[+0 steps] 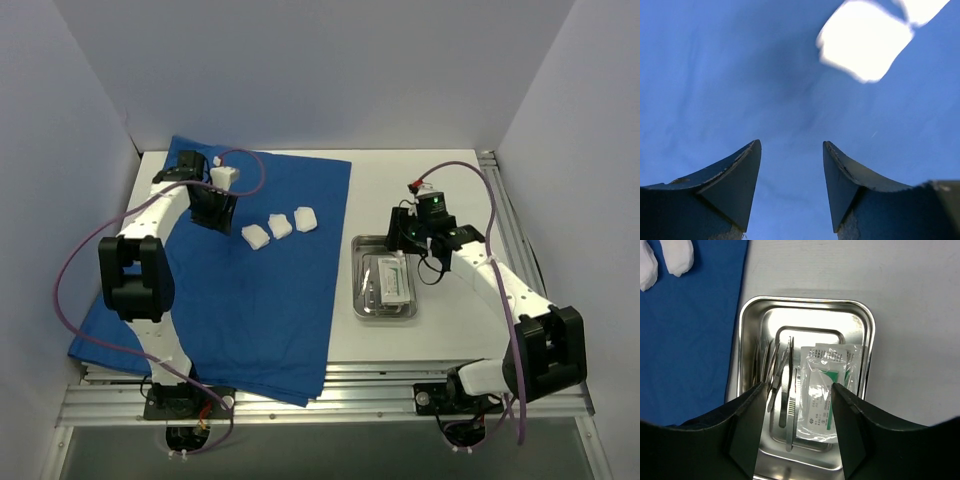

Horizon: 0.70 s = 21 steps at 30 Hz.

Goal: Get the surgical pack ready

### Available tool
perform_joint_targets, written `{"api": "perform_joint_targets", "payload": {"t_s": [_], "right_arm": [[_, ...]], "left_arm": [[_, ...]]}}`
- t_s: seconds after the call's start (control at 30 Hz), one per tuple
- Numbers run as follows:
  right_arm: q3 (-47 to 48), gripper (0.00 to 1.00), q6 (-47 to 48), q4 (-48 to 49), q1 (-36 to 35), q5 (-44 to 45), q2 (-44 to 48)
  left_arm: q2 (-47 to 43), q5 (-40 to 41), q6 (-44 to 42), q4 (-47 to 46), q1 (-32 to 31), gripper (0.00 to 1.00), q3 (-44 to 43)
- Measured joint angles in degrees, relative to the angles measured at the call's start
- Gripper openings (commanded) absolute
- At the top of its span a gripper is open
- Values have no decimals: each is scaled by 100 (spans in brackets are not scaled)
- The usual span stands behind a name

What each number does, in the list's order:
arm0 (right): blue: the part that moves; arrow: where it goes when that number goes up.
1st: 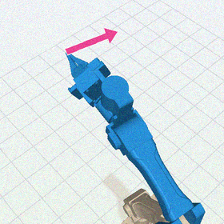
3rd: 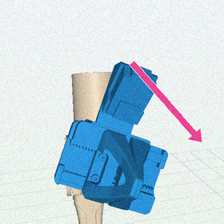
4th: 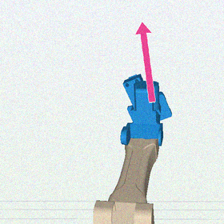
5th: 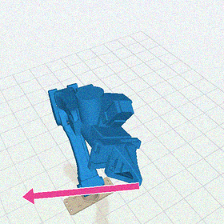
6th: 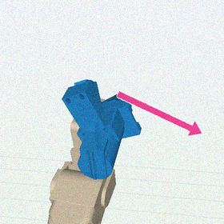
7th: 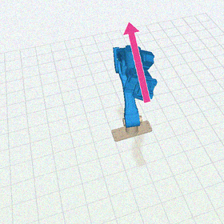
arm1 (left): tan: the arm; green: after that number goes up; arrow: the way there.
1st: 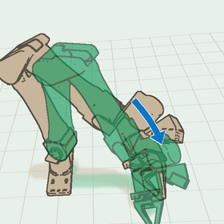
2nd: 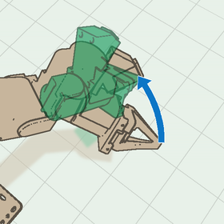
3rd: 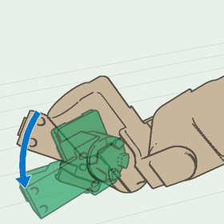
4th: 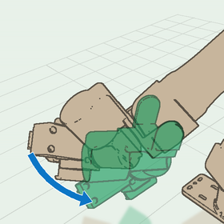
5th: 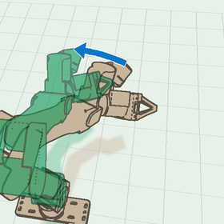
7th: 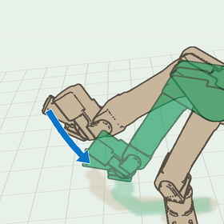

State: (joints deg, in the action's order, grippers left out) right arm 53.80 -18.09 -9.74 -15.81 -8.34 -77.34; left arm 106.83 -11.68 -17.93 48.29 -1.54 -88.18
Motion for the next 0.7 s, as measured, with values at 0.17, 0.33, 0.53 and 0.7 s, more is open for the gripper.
{"api": "perform_joint_targets", "payload": {"t_s": [0.17,0.33,0.53,0.7], "right_arm": [[111,50,-7,7,-391,197,-74],[116,50,-50,7,-619,243,-278],[116,50,-127,33,-632,260,-304],[116,50,-133,50,-632,271,-308]], "left_arm": [[887,-238,348,-72,-426,64,-927],[1692,-363,549,-101,-535,61,-1351],[2070,-417,704,-122,-566,61,-1438],[2149,-586,730,-177,-603,58,-1537]]}}
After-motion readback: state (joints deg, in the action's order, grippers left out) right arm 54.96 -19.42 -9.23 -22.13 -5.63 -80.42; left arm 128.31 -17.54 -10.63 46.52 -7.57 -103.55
